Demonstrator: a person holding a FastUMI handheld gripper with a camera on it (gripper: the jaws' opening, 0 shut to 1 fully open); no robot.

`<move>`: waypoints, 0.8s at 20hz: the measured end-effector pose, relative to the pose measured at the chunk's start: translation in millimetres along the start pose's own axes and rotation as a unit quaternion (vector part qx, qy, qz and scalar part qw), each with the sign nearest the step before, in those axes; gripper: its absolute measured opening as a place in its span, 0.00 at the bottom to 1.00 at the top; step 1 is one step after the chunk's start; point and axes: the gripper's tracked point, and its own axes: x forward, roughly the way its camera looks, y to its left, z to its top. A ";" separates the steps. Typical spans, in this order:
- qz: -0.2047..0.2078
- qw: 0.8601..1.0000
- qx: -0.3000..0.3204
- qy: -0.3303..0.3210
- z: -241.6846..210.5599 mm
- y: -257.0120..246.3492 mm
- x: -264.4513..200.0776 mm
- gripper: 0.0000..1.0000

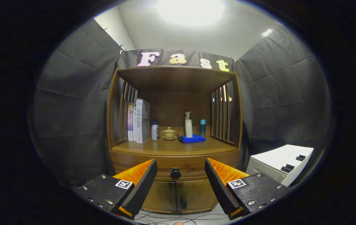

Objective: Pull open the drawer, take out the items inside it, and place them on the countertop above the cabinet.

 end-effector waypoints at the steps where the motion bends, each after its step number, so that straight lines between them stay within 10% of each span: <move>1: 0.000 1.000 0.000 0.000 -0.1 -0.3 0.1 0.95; 16: 0.005 1.000 0.005 0.006 -7.3 -1.0 36.2 0.95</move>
